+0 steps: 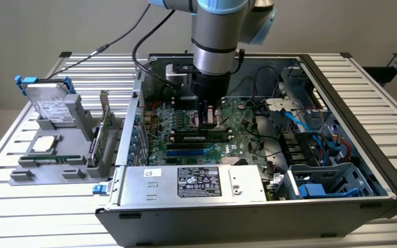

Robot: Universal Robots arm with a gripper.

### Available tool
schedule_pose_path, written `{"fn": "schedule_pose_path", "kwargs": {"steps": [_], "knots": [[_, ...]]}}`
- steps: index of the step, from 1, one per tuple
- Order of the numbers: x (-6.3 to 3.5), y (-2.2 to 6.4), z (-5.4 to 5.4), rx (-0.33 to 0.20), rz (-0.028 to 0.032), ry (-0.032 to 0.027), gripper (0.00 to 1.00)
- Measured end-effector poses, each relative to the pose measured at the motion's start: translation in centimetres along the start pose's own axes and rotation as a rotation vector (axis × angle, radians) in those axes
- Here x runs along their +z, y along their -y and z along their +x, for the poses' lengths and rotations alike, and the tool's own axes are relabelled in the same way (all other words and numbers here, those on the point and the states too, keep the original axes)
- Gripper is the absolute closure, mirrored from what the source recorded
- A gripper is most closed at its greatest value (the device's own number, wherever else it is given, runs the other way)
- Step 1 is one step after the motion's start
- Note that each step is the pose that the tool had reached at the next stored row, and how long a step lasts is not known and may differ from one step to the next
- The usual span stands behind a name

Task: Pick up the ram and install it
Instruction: 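Press down the ram until it locks into place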

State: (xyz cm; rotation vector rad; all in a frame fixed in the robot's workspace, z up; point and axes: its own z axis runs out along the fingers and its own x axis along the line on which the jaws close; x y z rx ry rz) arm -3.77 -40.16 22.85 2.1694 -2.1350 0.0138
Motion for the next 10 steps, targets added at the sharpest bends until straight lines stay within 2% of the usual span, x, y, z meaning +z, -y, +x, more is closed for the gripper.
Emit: {"fn": "schedule_pose_path", "kwargs": {"steps": [6,10], "knots": [[0.11,-0.05,-0.01,0.000,0.0011,-0.0004,0.90],[0.23,-0.16,-0.01,0.000,0.0016,-0.0039,0.90]]}}
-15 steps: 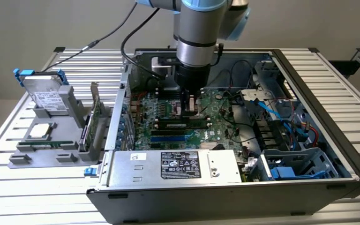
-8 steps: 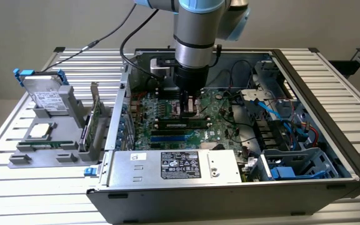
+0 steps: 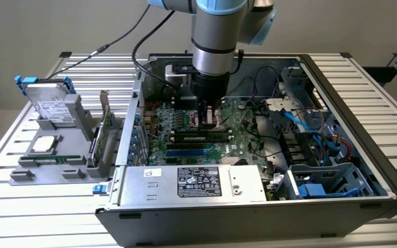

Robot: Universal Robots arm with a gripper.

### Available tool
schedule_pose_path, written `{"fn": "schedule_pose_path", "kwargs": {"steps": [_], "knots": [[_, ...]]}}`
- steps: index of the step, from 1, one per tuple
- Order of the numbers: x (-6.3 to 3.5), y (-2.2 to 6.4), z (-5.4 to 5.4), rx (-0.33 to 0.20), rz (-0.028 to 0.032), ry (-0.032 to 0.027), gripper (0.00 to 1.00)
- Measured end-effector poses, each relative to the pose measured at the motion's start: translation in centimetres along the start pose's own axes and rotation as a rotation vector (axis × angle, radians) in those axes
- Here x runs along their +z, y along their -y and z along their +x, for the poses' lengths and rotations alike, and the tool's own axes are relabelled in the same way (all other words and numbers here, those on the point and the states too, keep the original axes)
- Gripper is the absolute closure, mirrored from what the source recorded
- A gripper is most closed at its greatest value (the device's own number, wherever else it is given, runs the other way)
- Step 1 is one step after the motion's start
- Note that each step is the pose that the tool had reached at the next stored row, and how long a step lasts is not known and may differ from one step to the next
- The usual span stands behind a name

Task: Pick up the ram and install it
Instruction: 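Press down the ram until it locks into place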

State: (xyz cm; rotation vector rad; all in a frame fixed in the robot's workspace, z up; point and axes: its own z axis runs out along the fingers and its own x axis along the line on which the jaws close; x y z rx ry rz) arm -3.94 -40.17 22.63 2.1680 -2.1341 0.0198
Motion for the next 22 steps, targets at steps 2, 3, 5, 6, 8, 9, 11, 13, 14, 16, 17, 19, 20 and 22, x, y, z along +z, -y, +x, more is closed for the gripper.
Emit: {"fn": "schedule_pose_path", "kwargs": {"steps": [2,3,5,6,8,9,11,13,14,16,17,19,20,22], "knots": [[0.00,0.00,0.0,0.000,0.0000,-0.0003,0.90],[0.01,0.00,0.0,0.000,0.0002,-0.0001,0.90],[0.08,0.01,0.0,0.000,0.0002,-0.0002,0.90],[0.12,0.00,0.0,0.000,0.0002,-0.0006,0.90],[0.14,0.01,0.0,0.000,0.0001,-0.0018,0.90],[0.14,0.01,0.0,0.000,0.0001,-0.0018,0.90],[0.13,0.01,0.0,0.000,0.0002,-0.0016,0.90],[-0.14,0.00,0.0,0.000,0.0014,0.0006,0.90],[-0.58,-0.03,0.0,0.000,0.0008,-0.0006,0.90],[-1.25,-0.08,0.1,0.000,0.0003,-0.0013,0.90],[-1.36,-0.09,0.1,0.000,0.0003,-0.0013,0.90],[-1.58,-0.09,0.1,0.000,0.0002,-0.0014,0.90],[-1.71,-0.06,0.1,0.000,0.0003,-0.0014,0.90],[-1.97,0.01,0.2,0.000,0.0003,-0.0012,0.90]]}}
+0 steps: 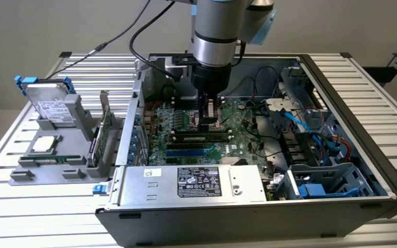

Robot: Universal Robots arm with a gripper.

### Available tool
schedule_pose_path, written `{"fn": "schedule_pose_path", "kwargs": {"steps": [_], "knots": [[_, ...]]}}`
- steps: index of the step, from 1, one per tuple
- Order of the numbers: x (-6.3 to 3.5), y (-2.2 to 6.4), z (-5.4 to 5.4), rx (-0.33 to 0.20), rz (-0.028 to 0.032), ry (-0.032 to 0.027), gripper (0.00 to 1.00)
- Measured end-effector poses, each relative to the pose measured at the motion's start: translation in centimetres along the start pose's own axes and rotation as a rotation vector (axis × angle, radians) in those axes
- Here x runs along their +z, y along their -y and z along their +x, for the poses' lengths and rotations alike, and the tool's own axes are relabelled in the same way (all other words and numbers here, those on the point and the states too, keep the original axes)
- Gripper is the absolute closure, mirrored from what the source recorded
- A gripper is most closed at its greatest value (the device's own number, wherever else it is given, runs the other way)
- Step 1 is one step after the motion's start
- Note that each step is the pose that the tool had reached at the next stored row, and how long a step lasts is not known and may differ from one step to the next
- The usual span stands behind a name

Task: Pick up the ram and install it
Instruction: 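Press down the ram until it locks into place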

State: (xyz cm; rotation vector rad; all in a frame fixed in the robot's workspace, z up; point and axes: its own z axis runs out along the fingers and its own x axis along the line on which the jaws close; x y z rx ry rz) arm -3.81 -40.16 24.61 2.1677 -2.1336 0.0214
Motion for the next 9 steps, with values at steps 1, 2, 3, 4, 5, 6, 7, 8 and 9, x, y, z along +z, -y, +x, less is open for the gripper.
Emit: {"fn": "schedule_pose_path", "kwargs": {"steps": [1,2,3,4,5,6,7,8,9], "knots": [[-0.14,0.03,0.01,0.000,-0.0001,-0.0001,0.90],[-0.27,0.06,0.02,0.000,-0.0001,0.0001,0.90],[-0.41,0.12,0.03,0.000,-0.0001,0.0003,0.90],[-0.51,0.17,0.04,0.000,-0.0001,0.0006,0.90],[-0.61,0.24,0.05,0.000,-0.0001,0.0011,0.90],[-0.67,0.28,0.06,0.000,0.0000,0.0017,0.90],[-0.68,0.30,0.06,0.000,0.0001,0.0024,0.90],[-0.68,0.31,0.05,0.000,0.0001,0.0026,0.90],[-0.68,0.30,0.05,0.000,0.0001,0.0026,0.90]]}}
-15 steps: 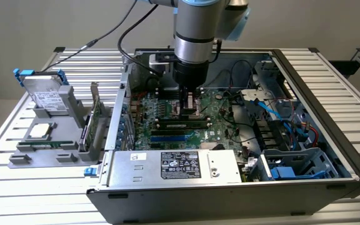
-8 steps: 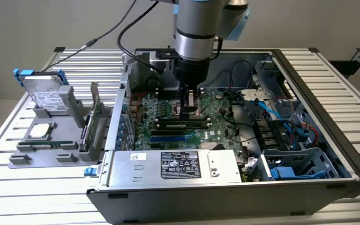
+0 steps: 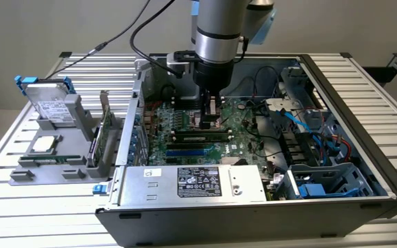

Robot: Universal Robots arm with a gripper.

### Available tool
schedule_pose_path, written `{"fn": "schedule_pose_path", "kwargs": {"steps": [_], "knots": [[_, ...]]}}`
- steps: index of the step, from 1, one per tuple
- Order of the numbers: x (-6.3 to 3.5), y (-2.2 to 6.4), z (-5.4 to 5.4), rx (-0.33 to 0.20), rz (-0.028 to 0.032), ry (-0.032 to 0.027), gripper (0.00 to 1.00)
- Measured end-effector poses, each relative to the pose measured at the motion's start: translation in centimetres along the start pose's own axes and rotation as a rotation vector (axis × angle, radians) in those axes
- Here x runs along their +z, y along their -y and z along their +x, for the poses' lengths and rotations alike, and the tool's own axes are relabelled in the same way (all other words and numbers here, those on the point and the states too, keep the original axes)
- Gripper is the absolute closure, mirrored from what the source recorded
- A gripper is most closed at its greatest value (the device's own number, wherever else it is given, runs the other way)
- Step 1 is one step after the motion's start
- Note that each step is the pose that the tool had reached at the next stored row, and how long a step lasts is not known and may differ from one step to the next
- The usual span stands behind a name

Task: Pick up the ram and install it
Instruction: 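Press down the ram until it locks into place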

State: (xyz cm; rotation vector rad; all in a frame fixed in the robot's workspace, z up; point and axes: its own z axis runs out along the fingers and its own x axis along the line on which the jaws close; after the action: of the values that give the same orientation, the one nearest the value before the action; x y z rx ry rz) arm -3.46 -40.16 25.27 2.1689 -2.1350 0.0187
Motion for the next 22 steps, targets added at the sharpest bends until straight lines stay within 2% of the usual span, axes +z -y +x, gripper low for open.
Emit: {"fn": "schedule_pose_path", "kwargs": {"steps": [13,22], "knots": [[-0.02,0.00,-0.03,0.002,-0.0004,-0.0004,0.90],[-0.01,0.00,-0.04,0.148,-0.0117,0.0088,0.90]]}}
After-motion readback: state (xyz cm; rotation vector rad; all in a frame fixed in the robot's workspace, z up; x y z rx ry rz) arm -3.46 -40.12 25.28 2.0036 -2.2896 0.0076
